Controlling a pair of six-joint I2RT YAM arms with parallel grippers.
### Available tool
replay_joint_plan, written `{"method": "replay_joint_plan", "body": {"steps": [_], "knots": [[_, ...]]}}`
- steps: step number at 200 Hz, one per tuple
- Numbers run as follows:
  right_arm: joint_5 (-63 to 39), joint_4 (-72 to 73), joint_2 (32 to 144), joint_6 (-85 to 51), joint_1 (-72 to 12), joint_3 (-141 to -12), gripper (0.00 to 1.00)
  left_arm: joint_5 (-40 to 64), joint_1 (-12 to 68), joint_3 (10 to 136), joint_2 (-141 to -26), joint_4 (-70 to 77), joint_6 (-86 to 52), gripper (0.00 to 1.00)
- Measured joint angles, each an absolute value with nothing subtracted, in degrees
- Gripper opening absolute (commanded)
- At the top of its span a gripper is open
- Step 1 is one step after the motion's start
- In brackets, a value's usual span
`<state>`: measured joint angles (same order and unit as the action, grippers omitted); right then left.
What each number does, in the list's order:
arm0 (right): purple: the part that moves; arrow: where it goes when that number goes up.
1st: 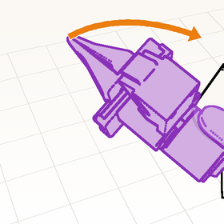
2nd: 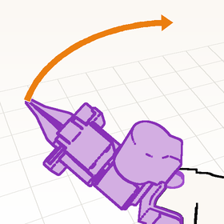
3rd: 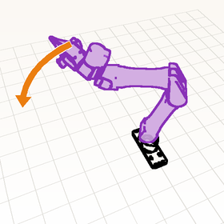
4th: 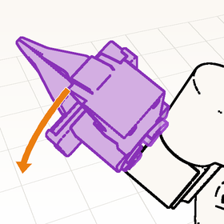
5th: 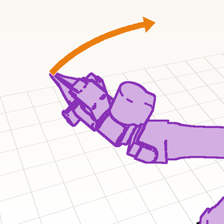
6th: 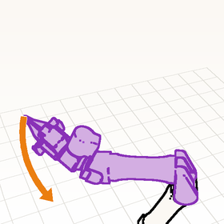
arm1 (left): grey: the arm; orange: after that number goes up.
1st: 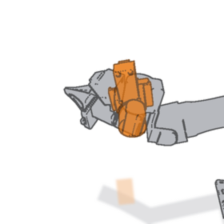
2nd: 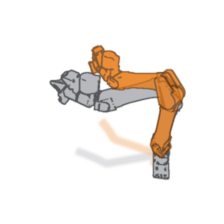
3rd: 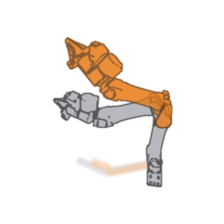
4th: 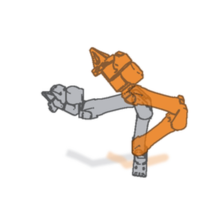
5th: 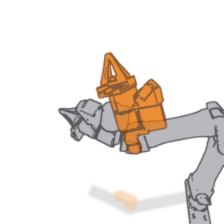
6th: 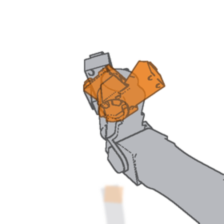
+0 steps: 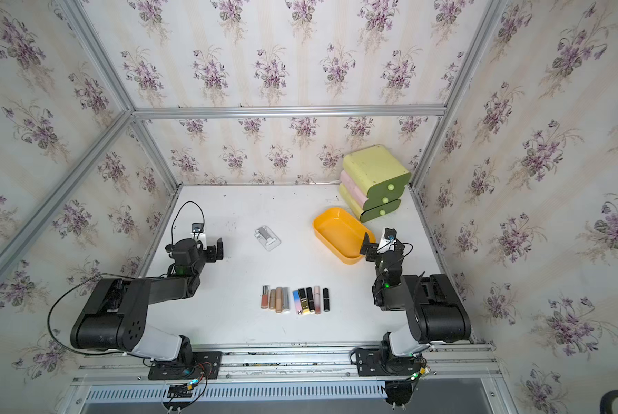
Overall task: Put the lipstick into the storage box
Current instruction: Pick up the storage box at the center of the board.
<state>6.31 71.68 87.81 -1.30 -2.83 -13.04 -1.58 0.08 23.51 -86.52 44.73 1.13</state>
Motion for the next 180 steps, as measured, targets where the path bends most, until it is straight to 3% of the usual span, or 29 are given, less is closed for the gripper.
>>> {"method": "replay_joint_plan", "body": {"steps": [160,180], "knots": [[5.5,71.6,87.6,-1.1,-2.8,-13.0,1.00,-2.6,0.0,23.6,-85.8,43.9,1.0,1.00],[7.6,63.9,83.2,-1.7,-2.8,-16.5,1.00,-4.2,0.0,23.3,-83.8,43.7,0.7,1.00]]}}
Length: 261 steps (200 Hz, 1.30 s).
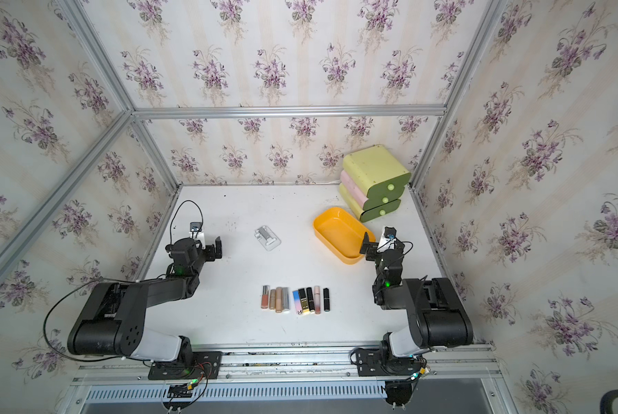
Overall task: Put the lipstick into the storage box
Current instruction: Pick up the storage box at the center of the board.
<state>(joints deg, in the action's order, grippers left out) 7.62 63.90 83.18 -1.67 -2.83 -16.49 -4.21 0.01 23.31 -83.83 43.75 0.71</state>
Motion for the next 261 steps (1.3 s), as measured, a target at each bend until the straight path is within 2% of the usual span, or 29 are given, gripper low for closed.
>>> {"method": "replay_joint_plan", "body": {"steps": [28,49,72,115,167,261], "knots": [[11.3,45.6,78.0,-6.4,-2.8,-29.3,1.00,-8.7,0.0,22.9,-78.2,38.6,-1.2,1.00],[11.2,28.0,78.6,-12.6,-2.8,-40.6,1.00,-11.8,0.0,25.6,-71.9,34.3,-2.7,1.00],[8.6,10.0,80.1,-19.6,-2.8,-49.1,1.00,-13.0,0.1,32.0,-66.8,22.5,-6.3,1.00],[3.8,-14.0,75.3,-29.0,-2.8,-51.4,1.00,-3.9,2.2,43.8,-64.6,0.4,-12.5,1.00],[0.3,-23.8,74.3,-32.1,-2.8,-47.4,0.97,7.5,13.2,46.6,-63.9,-14.9,-15.4,1.00],[-3.7,-22.0,82.2,-34.9,-2.8,-47.7,0.85,12.3,16.1,45.5,-57.8,-22.2,-18.9,1.00]]}}
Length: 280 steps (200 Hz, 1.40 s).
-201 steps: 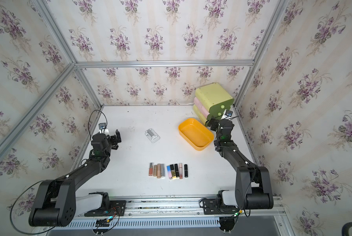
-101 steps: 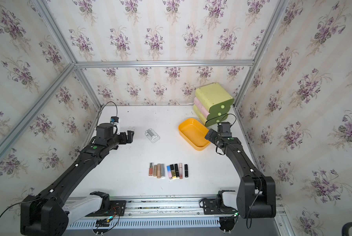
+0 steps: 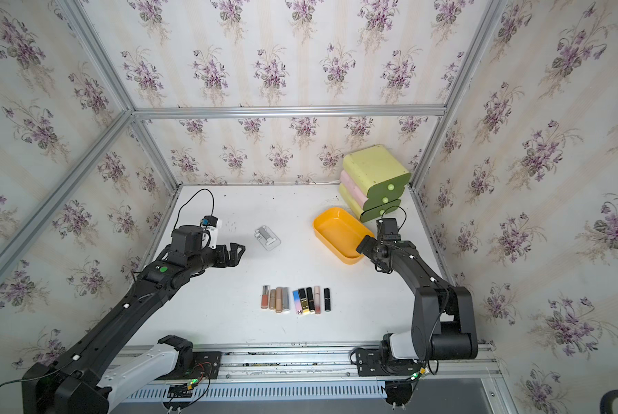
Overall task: Put the lipstick into the storage box
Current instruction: Pick up the storage box at the center of the board.
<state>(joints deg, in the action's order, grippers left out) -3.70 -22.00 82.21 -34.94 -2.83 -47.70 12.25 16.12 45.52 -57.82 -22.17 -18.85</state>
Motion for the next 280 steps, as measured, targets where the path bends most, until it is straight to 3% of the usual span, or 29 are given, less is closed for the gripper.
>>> {"method": "replay_joint_plan", "body": {"steps": [44,164,248,280], "knots": [[-3.8,-20.8,86.2,-34.9,-3.7,-49.7,0.66,12.3,16.1,45.4,-56.6,-23.4,-18.9,1.00],[-2.1,-19.1,91.5,-34.6,-6.4,-52.2,0.31,12.4,16.1,43.3,-54.8,-24.7,-19.4,1.00],[-1.3,-18.8,91.9,-34.5,-7.0,-52.3,0.10,12.4,16.1,42.8,-54.2,-25.0,-19.4,1.00],[-0.7,-18.4,89.8,-33.5,-8.6,-52.3,0.08,13.3,16.1,42.8,-54.0,-25.0,-19.2,1.00]]}}
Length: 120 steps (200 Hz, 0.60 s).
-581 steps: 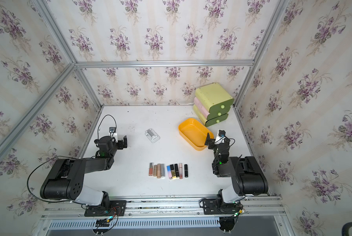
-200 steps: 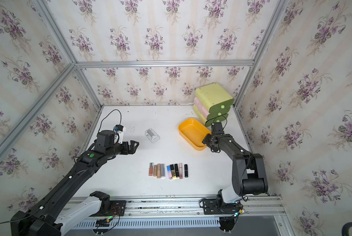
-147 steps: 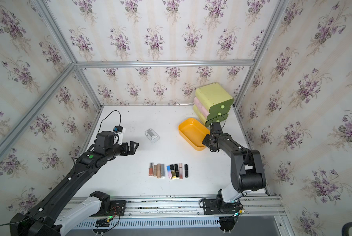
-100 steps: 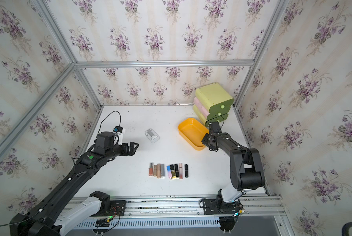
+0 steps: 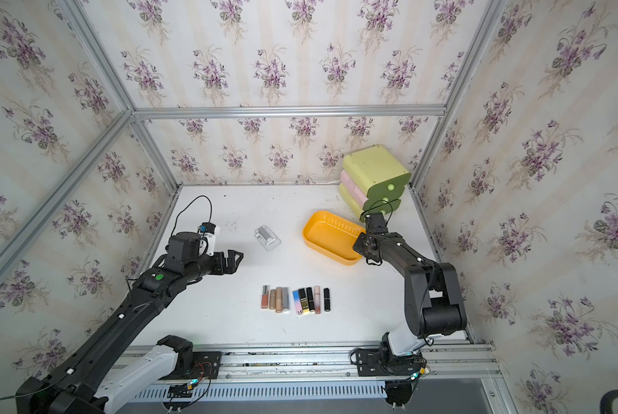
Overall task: Put the lipstick into the storage box
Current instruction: Pick up the storage box at the center of the board, then place the storage box at the center of the board.
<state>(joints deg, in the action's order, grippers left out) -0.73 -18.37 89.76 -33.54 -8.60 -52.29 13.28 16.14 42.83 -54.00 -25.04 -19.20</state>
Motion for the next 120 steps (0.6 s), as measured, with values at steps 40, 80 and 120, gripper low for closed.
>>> {"method": "replay_joint_plan", "body": {"steps": [40,80,120], "knots": [[-0.7,-18.3,88.2,-29.3,-12.9,-53.9,0.07,15.7,16.1,42.8,-53.9,-25.0,-18.8,1.00],[-0.9,-20.7,88.3,-23.3,-15.4,-56.5,0.07,18.0,16.1,42.8,-53.6,-25.1,-18.5,1.00],[-1.8,-23.0,91.7,-19.1,-18.8,-58.3,0.07,19.0,16.1,42.4,-53.4,-25.1,-18.4,1.00]]}}
